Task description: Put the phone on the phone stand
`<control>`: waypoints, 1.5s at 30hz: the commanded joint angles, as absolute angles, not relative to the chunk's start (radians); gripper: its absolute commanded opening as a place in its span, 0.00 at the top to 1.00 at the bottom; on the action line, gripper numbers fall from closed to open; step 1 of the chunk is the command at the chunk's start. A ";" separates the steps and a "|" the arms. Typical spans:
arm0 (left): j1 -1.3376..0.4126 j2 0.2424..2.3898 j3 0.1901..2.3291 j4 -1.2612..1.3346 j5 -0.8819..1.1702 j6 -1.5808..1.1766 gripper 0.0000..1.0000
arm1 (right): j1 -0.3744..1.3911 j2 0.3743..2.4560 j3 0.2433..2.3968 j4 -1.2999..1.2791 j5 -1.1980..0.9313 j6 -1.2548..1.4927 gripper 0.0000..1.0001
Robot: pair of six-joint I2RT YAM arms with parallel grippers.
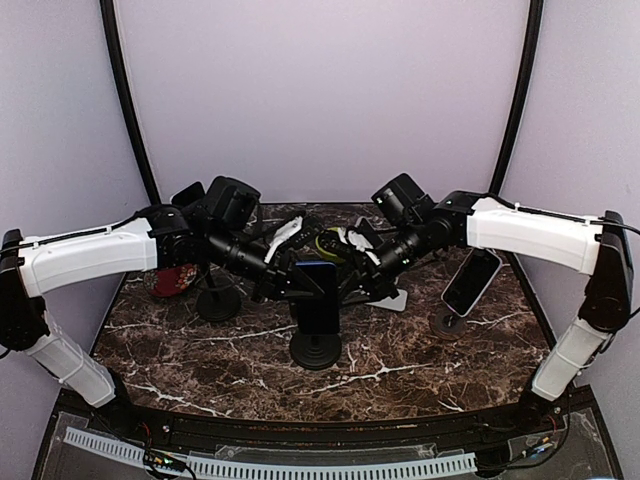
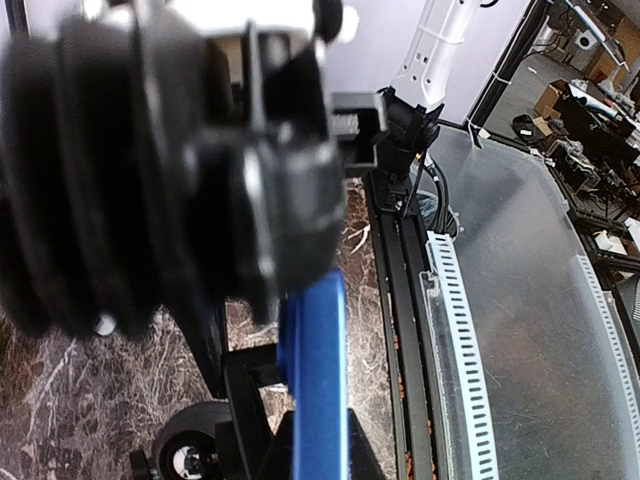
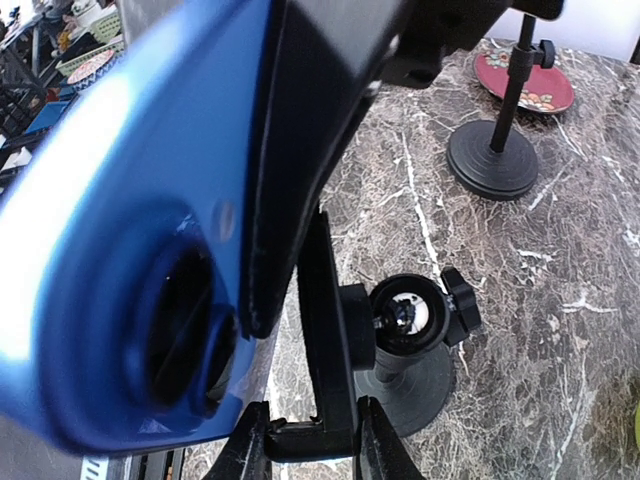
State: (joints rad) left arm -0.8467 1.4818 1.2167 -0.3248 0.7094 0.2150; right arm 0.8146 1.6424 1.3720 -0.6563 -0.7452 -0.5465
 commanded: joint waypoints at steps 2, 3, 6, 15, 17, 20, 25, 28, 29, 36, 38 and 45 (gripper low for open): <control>-0.839 1.457 1.137 -0.667 0.685 0.129 1.00 | 0.736 1.559 1.334 -0.699 -0.544 -0.441 1.00; -0.839 1.453 1.134 -0.676 0.680 0.125 1.00 | 0.735 1.554 1.331 -0.702 -0.549 -0.445 1.00; -0.839 1.429 1.133 -0.715 0.646 0.128 1.00 | 0.733 1.541 1.316 -0.722 -0.579 -0.480 1.00; -0.836 1.413 1.131 -0.666 0.565 0.115 1.00 | 0.733 1.524 1.312 -0.805 -0.764 -0.578 1.00; -0.834 1.427 1.139 -0.684 0.522 0.115 1.00 | 0.733 1.516 1.305 -0.820 -0.783 -0.596 1.00; -0.826 1.426 1.137 -0.679 0.454 0.107 1.00 | 0.734 1.499 1.286 -0.842 -0.846 -0.636 1.00; -0.828 1.441 1.164 -0.630 0.303 0.082 1.00 | 0.736 1.500 1.290 -0.837 -0.889 -0.628 1.00; -0.843 1.470 1.196 -0.592 0.278 0.068 1.00 | 0.743 1.522 1.308 -0.866 -0.935 -0.645 1.00; -0.848 1.485 1.211 -0.591 0.260 0.066 1.00 | 0.748 1.528 1.312 -0.876 -0.946 -0.652 1.00; -0.889 1.574 1.289 -0.562 0.211 0.087 1.00 | 0.791 1.558 1.329 -0.879 -0.965 -0.637 1.00; -0.894 1.588 1.297 -0.550 0.228 0.093 1.00 | 0.797 1.571 1.337 -0.878 -0.966 -0.630 0.99; -0.896 1.607 1.312 -0.540 0.275 0.106 1.00 | 0.822 1.586 1.367 -0.892 -0.973 -0.627 0.68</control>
